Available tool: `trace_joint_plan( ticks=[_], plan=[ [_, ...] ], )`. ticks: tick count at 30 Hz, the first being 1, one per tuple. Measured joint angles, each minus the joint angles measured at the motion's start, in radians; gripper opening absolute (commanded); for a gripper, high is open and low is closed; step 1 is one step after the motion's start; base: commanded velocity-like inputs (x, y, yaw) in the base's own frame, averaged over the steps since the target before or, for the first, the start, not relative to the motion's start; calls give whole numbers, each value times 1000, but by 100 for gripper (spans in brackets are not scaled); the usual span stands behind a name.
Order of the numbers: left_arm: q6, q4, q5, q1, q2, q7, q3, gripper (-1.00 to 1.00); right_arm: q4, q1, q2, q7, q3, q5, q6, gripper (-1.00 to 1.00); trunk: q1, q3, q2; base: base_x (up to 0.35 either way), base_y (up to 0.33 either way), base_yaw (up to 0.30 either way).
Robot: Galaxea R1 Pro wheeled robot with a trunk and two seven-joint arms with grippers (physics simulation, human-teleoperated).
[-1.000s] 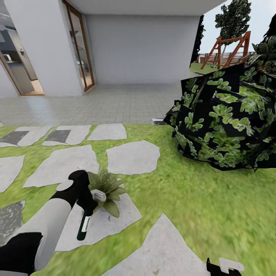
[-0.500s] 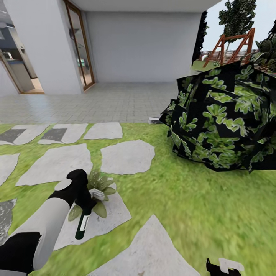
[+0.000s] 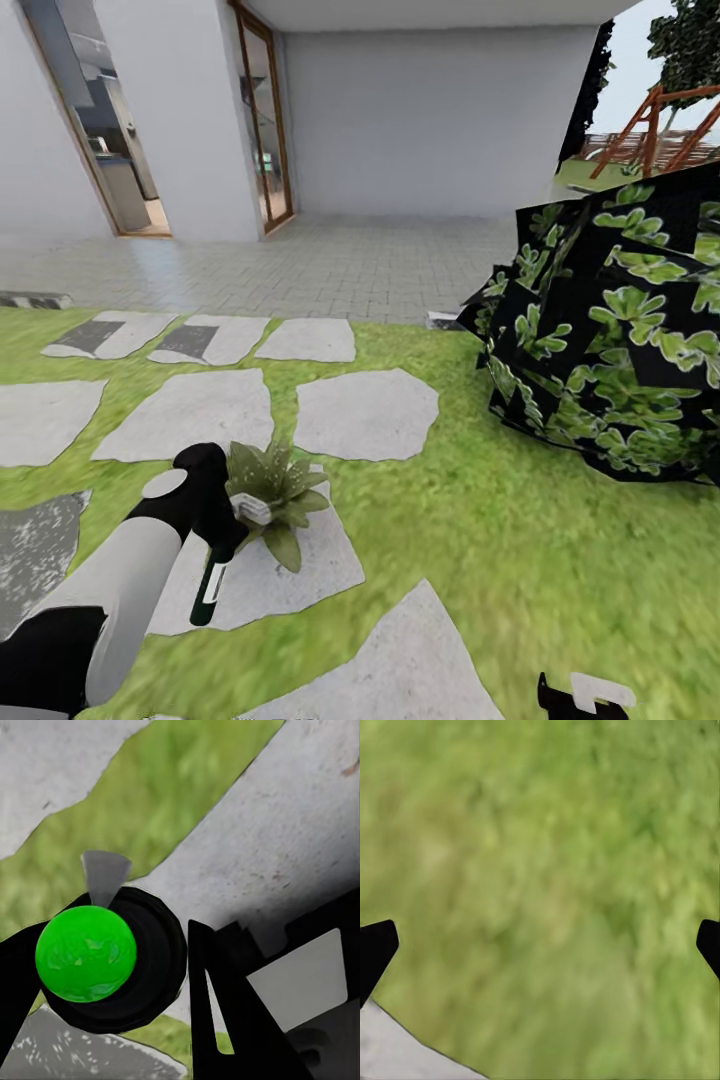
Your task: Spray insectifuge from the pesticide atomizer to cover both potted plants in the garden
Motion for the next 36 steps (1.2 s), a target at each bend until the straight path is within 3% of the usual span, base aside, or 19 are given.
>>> trace_joint_plan(
  ticks=[12,19,26,30,33,36],
  plan=[
    [6,-44,-1,22,2,2,7,-100,0,0,0,0,0,1,0,100,0,0,0,1,-12,79],
    [6,-46,10,71,2,60,10,-100,0,0,0,0,0,0,0,100,0,0,0,48,-243,9],
    [6,-70,12,86,3,68,11,-100,0,0,1,0,0,1,0,100,0,0,0,3,-272,235],
    [5,-72,9,89,19,117,67,-100,0,0,2,0,0,1,0,100,0,0,0,81,-253,277],
    [4,-72,13,115,22,180,85,-100,0,0,2,0,0,1,0,100,0,0,0,122,-98,277],
    [5,-71,20,143,10,203,93,-100,0,0,4,0,0,1,0,100,0,0,0,26,-20,160]
  ],
)
